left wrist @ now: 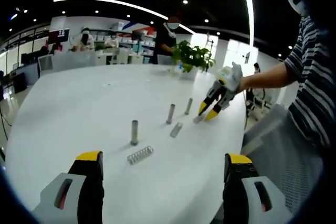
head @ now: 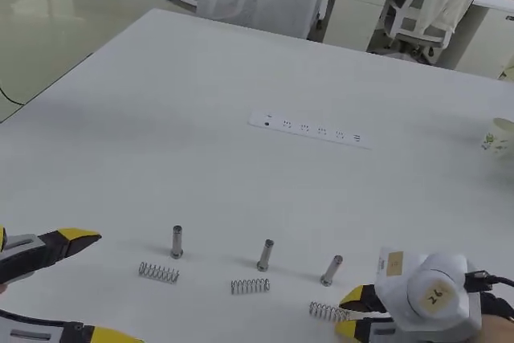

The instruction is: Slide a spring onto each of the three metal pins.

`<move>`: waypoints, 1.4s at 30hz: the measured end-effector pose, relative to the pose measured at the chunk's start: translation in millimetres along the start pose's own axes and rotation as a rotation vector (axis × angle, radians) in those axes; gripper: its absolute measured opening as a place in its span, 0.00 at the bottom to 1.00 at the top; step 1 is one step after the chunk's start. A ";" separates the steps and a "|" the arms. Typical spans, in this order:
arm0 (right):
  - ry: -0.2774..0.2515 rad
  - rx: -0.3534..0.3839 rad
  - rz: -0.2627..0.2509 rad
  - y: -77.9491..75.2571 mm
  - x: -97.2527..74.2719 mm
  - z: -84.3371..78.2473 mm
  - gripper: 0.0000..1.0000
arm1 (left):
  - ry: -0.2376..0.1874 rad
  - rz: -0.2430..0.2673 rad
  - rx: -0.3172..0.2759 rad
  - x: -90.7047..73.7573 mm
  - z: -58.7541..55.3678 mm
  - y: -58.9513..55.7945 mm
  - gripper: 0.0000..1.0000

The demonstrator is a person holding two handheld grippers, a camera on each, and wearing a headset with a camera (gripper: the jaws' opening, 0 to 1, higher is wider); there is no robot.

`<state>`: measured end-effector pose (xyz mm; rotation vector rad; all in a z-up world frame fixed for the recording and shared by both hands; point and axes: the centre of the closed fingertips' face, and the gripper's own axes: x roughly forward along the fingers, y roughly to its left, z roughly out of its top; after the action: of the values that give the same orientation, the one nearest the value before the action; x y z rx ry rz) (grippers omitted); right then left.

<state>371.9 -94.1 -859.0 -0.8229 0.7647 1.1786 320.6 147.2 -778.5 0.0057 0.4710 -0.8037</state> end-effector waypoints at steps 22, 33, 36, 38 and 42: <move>-0.009 -0.040 0.029 0.4 3.0 4.5 0.08 | 0.031 -0.026 0.016 -1.1 -5.2 -10.2 0.90; -0.069 -0.065 0.038 13.8 -15.8 27.0 0.08 | 0.010 -0.169 0.010 12.7 3.7 -37.1 0.77; -0.080 -0.080 0.046 19.2 -19.4 34.0 0.08 | 0.046 -0.216 0.049 20.9 3.5 -42.8 0.73; -0.093 -0.086 0.049 21.5 -22.2 39.2 0.08 | 0.044 -0.238 0.059 26.3 8.1 -46.0 0.70; -0.112 -0.109 0.046 24.3 -28.8 48.6 0.08 | 0.033 -0.263 0.067 38.5 16.1 -49.7 0.66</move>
<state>346.1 -61.4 -813.6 -0.8258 0.6345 1.3054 315.6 82.9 -771.3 0.0197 0.4819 -1.0783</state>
